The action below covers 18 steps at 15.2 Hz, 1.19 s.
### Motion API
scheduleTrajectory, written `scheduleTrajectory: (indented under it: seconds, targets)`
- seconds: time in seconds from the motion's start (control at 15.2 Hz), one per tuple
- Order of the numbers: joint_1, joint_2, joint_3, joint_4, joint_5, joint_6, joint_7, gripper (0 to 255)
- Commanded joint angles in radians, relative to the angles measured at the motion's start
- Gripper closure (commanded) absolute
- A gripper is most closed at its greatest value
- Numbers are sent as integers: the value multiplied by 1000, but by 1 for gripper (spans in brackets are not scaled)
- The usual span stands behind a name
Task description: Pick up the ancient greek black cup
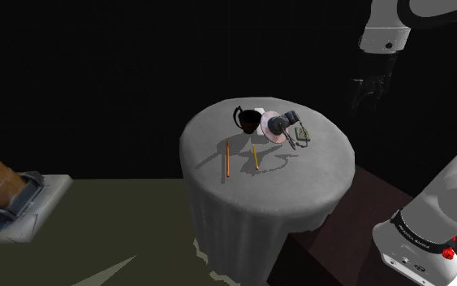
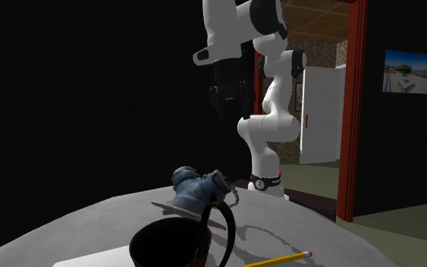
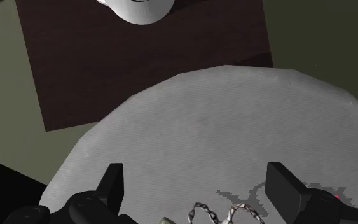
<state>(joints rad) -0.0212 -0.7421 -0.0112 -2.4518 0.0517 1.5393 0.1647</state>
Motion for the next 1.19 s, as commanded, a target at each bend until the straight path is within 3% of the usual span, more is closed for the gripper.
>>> scheduleTrajectory:
  seconds: [0.0,0.59,1.12]
  targets:
    - [0,0,0,0,0,0,0,0]
    - [42,354,97,208,-7,149,58,0]
    - [72,670,168,473,-71,194,126,0]
